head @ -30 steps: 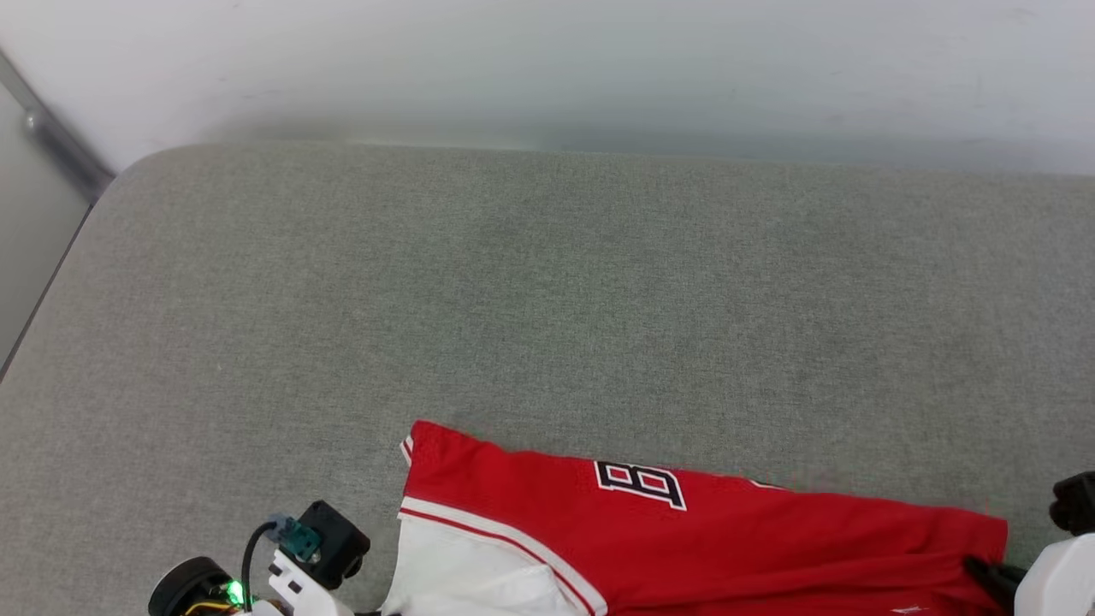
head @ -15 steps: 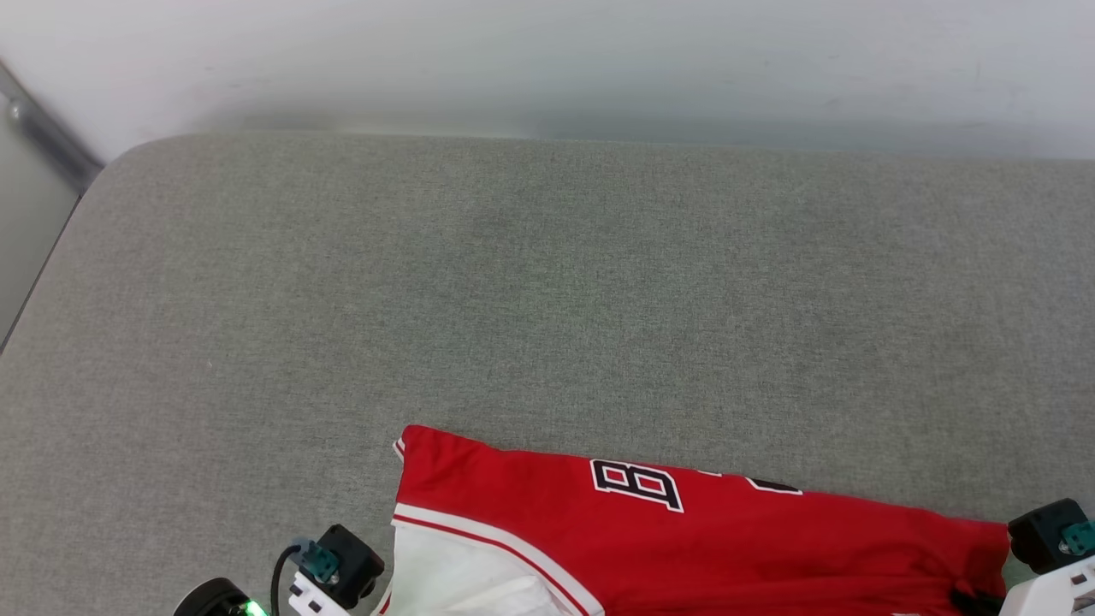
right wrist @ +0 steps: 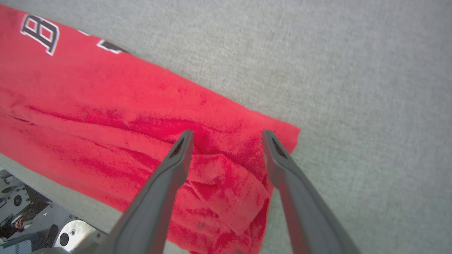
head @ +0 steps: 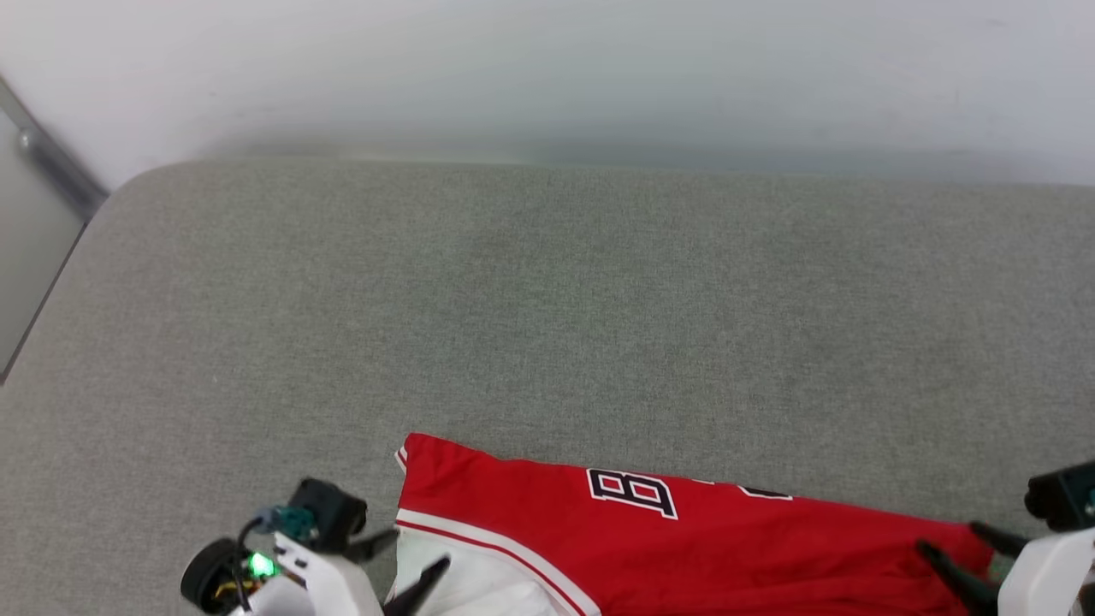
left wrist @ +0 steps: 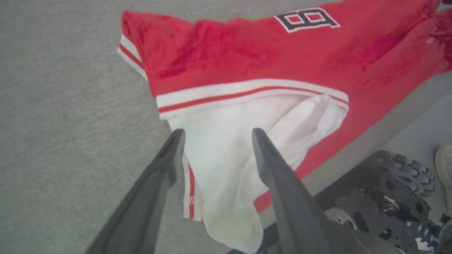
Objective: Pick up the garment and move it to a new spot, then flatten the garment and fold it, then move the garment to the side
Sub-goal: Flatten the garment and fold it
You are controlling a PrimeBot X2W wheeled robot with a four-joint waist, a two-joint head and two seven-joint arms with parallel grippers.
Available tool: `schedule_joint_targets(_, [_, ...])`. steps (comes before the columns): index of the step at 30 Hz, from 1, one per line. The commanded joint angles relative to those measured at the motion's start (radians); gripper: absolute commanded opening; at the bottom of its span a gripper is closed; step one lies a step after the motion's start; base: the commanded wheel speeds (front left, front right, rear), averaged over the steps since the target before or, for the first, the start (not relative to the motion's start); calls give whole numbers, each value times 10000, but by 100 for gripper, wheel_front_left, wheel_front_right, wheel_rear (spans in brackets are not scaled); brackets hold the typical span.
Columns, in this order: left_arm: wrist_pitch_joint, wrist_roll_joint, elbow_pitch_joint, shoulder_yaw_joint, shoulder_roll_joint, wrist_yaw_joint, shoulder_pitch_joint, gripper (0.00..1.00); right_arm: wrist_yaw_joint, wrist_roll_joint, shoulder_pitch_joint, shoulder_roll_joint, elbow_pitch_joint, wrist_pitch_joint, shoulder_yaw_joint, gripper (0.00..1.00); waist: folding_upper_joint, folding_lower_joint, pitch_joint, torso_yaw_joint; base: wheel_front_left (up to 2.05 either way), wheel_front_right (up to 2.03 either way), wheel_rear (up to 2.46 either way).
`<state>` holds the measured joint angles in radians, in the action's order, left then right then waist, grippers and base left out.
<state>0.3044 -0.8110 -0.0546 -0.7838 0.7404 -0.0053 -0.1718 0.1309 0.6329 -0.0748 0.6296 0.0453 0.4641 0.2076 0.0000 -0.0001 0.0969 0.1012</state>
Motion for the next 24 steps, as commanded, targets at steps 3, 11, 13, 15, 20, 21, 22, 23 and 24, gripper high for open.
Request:
schedule_joint_targets(3, [-1266, 59, -141, 735, -436, 472, -246, 100, -4, 34, 324, -378, -506, -345, -545, 100, 0, 1, -320, -6, 0, 0, 0])
schedule_joint_targets(11, [-4536, 565, 114, 2061, -1378, 1533, -60, 100, -4, -711, 478, -1671, -1294, -1572, -1806, 100, 0, 1, -555, -22, 0, 0, 0])
schedule_joint_targets(13, [-5226, 780, 185, 2306, -1602, 1745, 96, 100, -4, -980, 261, -2030, -1299, -1634, -2063, 100, 0, 1, -557, -22, 0, 0, 0])
schedule_joint_targets(15, [-5568, 1245, 193, 2511, -1775, 1912, 223, 100, -4, -1182, 21, -2429, -1269, -1552, -2335, 100, 0, 1, -539, -30, 0, 0, 0])
schedule_joint_targets(20, [-5705, 3119, -586, 3806, -2651, 2156, 802, 100, -4, -1660, -579, -3450, -1250, -1092, -3225, 100, 0, 1, -412, -34, 0, 0, 0])
schedule_joint_targets(21, [-5705, 3560, -813, 4116, -2855, 2136, 989, 100, -4, -1695, -668, -3681, -1236, -955, -3451, 100, 0, 1, -375, -39, 0, 0, 0])
schedule_joint_targets(22, [-5697, 3957, -994, 4402, -3051, 2084, 1214, 100, -2, -1753, -760, -3901, -1229, -811, -3607, 100, 0, 1, -342, -45, 0, 0, 0])
schedule_joint_targets(23, [-5698, 4331, -1161, 4682, -3248, 2046, 1415, 100, -4, -1769, -847, -4125, -1209, -656, -3776, 100, 0, 1, -310, -56, 0, 0, 0])
schedule_joint_targets(24, [-5699, 4593, -1304, 4980, -3490, 2024, 1606, 100, -4, -1789, -934, -4325, -1180, -514, -3925, 100, 0, 1, -273, -68, 0, 0, 0])
